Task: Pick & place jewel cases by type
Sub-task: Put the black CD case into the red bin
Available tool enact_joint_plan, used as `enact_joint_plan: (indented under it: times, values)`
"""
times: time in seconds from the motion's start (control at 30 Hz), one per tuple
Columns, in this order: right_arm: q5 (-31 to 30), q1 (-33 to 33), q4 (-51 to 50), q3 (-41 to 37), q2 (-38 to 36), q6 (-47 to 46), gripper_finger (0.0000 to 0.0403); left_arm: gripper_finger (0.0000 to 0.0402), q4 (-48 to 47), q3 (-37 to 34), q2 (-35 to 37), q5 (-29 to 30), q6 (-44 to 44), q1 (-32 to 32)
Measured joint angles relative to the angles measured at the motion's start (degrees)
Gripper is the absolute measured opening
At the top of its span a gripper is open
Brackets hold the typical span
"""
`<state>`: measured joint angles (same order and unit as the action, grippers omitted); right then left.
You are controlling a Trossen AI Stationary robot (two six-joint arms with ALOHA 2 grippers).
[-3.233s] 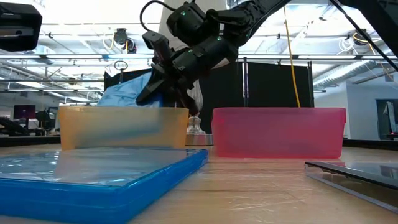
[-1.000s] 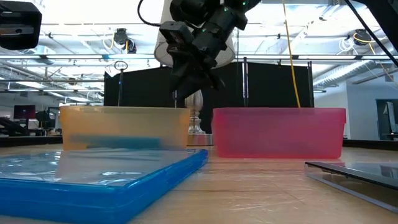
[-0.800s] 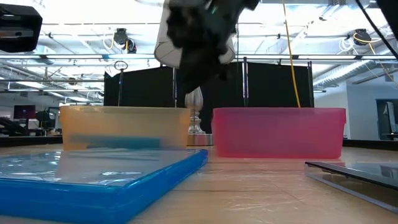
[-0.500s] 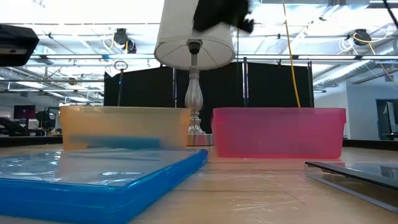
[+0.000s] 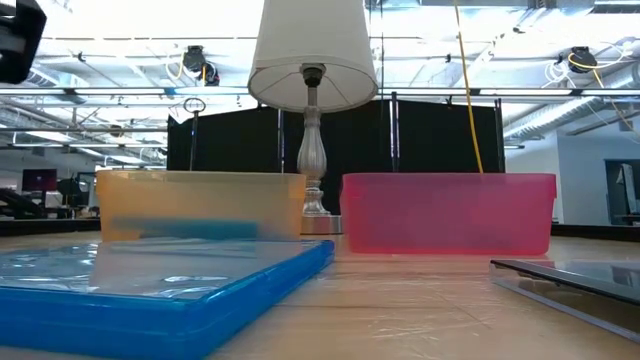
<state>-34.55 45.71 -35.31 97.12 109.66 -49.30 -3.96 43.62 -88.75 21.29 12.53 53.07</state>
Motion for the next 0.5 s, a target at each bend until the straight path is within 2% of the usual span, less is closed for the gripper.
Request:
enact_joint_plan:
  times: [0.23, 0.4, 0.5]
  values:
    - [-8.30, 7.06, 0.88, -2.54, 0.52, -6.04, 0.0001, 0.0042, 2.22, 1.36, 0.00, -0.28, -0.63, -1.24]
    - [-8.93, 8.78, 0.82, -7.50, 0.57, -15.38, 0.0001, 0.0042, 3.85, 2.63, -0.07, -0.25, -3.99, -3.32]
    - [-8.86, 8.37, 0.64, -10.60, 0.57, -19.70, 0.0001, 0.0042, 3.93, 4.37, -0.11, -0.09, -2.40, -5.93]
